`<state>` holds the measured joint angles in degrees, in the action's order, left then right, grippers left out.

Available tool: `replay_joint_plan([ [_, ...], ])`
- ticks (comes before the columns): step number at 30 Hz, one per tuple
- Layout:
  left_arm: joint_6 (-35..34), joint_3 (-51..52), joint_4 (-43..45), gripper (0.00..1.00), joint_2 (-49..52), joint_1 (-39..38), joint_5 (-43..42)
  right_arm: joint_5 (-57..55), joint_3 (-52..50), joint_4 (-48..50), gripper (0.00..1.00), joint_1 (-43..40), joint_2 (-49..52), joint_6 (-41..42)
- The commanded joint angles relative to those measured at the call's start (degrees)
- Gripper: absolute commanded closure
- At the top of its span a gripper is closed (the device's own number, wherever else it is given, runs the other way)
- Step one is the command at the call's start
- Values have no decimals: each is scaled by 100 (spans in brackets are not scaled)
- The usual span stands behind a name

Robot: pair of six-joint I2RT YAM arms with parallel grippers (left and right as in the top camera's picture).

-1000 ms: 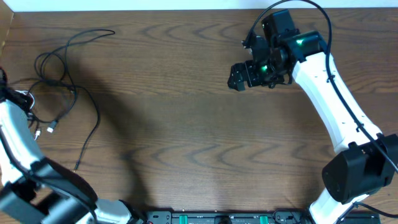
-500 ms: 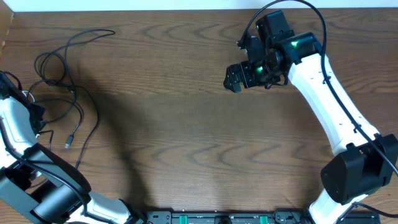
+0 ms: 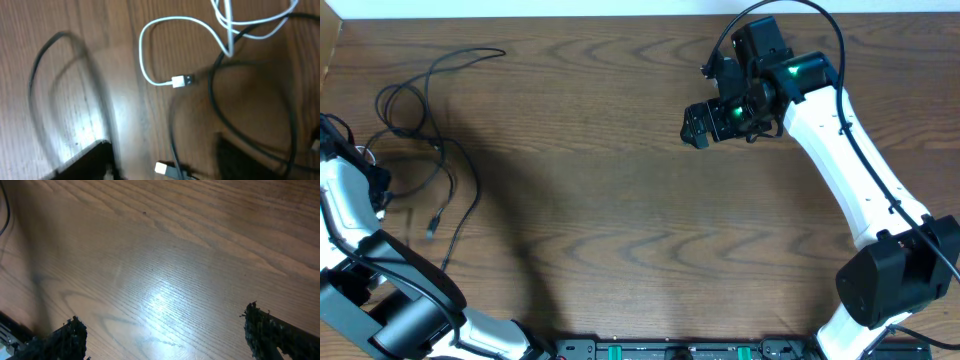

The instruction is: Untangle cables

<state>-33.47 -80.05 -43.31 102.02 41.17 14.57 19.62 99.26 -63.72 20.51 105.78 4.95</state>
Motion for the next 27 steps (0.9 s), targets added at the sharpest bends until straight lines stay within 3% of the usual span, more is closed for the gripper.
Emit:
replay_joint_plan([
  [1, -26, 33, 61, 20, 96, 33, -289, -22, 24, 9, 1, 37, -151, -98],
  [9, 136, 26, 323, 20, -221, 15, -986, -22, 24, 4, 1, 39, -151, -96],
  [18, 817, 24, 680, 20, -1766, 15, -2264, -22, 24, 11, 1, 39, -151, -96],
  [27, 901, 28, -391, 20, -3309, -251, -3620, -20, 24, 162, 1, 37, -151, -94],
])
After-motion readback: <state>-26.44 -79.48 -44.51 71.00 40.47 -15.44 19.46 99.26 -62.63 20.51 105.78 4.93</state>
